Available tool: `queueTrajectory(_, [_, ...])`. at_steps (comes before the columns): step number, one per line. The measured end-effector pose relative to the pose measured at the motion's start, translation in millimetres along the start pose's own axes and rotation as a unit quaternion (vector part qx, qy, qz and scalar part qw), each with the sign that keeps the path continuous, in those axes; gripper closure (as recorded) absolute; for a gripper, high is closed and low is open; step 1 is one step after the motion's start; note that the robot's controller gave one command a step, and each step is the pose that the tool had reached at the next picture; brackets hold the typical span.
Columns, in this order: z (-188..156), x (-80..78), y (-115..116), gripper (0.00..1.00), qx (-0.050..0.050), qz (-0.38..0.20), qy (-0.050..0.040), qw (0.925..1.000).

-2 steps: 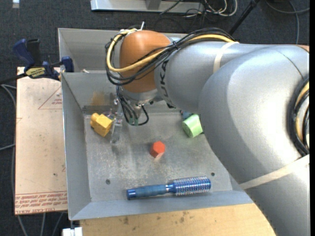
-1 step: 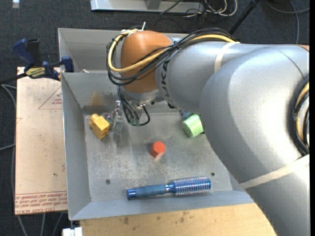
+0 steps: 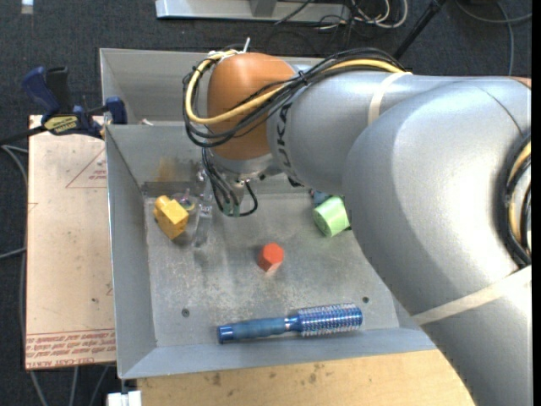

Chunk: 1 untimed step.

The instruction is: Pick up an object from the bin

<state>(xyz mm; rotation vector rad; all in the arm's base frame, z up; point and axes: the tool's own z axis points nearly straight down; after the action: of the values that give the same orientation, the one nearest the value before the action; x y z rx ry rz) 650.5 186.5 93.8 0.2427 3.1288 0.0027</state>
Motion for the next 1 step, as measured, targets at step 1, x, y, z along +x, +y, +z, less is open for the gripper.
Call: queueTrajectory(1, [24.3, 13.6, 45.2, 0.0, 0.0, -0.037, 0.001, 0.9993])
